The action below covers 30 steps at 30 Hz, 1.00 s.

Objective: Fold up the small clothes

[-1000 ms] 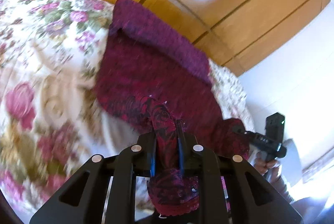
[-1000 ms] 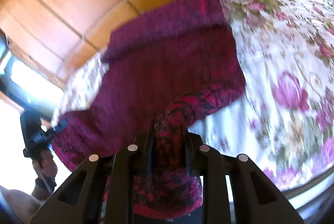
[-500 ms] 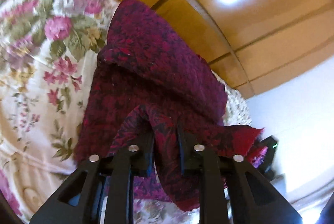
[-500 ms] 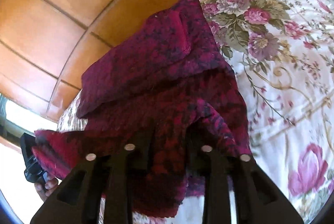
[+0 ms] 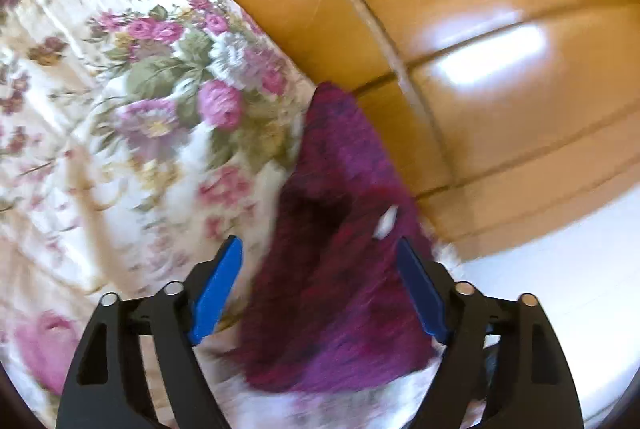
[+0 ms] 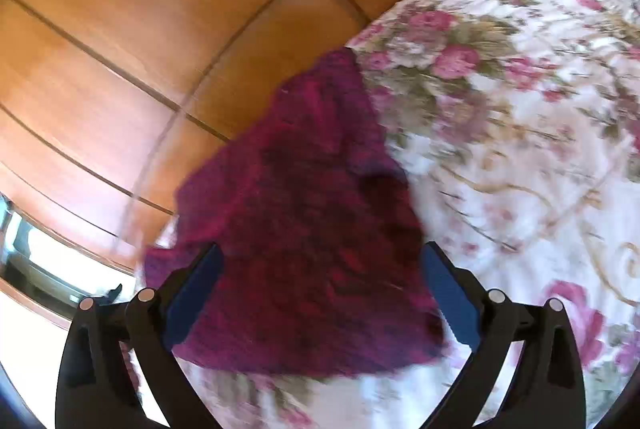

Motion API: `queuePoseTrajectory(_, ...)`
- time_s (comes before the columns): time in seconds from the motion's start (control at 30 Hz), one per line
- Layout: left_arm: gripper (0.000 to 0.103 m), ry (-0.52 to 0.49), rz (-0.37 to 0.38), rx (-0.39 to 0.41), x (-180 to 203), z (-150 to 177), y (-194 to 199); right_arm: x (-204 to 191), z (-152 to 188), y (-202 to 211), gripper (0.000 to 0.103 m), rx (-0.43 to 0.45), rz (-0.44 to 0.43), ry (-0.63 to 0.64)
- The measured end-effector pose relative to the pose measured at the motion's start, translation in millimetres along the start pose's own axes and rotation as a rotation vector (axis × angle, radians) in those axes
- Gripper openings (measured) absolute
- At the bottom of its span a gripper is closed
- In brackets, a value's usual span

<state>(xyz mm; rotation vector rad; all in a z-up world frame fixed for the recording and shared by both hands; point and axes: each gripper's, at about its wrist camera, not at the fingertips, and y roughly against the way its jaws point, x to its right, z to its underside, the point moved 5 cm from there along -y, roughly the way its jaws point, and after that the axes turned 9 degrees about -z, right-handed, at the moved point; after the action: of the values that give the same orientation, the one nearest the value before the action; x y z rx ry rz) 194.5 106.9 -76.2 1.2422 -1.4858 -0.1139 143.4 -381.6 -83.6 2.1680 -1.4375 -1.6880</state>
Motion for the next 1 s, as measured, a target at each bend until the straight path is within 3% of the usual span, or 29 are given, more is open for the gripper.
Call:
queuePoseTrajectory(0.1, 0.081, -0.129, -0.032, -0.059, -0.8, 35.5, -9.0, 12.6, 21.1, 1.1, 0.091, -0.027, 0.040, 0.013)
queuePoseTrajectory(0.17, 0.081, -0.168, -0.028, -0.095, 0.4, 57.3, -15.3, 22.5, 33.5, -8.5, 0.077, -0.059, 0.074, 0.029)
queuePoseTrajectory(0.23, 0.081, -0.196, -0.021, -0.124, 6.7, 71.4, -28.5, 26.5, 40.3, -12.5, 0.070, -0.047, 0.101, 0.057)
queuePoseTrajectory(0.37, 0.037, -0.210, -0.066, -0.146, 11.1, 77.8, -45.4, 21.0, 38.2, -14.3, 0.032, -0.054, 0.087, 0.056)
queuePoseTrajectory(0.47, 0.027, -0.201, -0.051, -0.133, 11.6, 76.5, -34.1, 5.7, 38.7, -7.5, 0.026, -0.051, 0.081, 0.096)
queuePoseTrajectory(0.73, 0.024, -0.220, -0.024, -0.106, 8.4, 92.9, 14.5, -18.5, 68.4, 25.2, 0.024, -0.065, 0.030, 0.124)
queuePoseTrajectory(1.0, 0.024, -0.205, -0.035, -0.150, -17.5, 165.8, 68.2, -4.8, 122.9, 60.4, 0.024, -0.147, 0.032, 0.097)
